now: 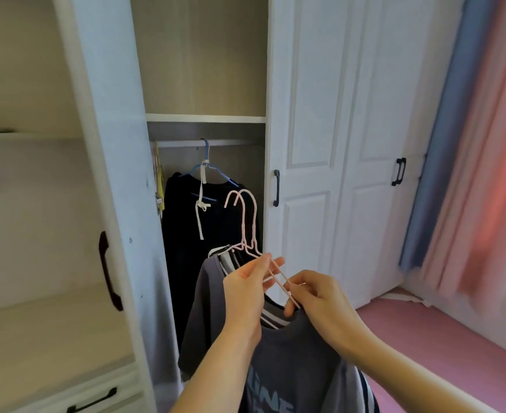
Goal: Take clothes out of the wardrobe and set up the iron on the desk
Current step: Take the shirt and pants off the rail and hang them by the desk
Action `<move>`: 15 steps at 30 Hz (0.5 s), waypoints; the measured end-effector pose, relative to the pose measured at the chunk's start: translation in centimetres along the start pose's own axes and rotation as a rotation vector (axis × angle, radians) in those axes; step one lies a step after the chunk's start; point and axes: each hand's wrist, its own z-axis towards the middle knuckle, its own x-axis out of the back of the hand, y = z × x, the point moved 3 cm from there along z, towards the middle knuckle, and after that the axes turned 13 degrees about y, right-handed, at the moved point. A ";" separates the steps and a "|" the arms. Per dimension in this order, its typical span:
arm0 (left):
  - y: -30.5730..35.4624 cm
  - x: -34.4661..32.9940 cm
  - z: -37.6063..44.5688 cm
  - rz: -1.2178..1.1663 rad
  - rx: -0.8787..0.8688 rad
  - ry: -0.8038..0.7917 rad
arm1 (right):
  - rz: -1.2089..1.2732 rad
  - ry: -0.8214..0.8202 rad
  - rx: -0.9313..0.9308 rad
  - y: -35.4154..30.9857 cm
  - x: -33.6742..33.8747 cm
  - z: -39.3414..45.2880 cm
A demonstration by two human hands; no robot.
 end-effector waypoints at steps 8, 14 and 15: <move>-0.8 2.8 -6.5 0.354 -0.286 -0.044 | 0.008 -0.082 -0.210 -0.3 2.5 -5.9; -2.7 5.2 -10.2 0.522 -0.364 -0.158 | -0.044 -0.132 -0.428 0.5 3.0 -9.1; -2.9 5.7 -10.7 0.526 -0.338 -0.186 | -0.049 -0.098 -0.417 0.6 3.0 -9.8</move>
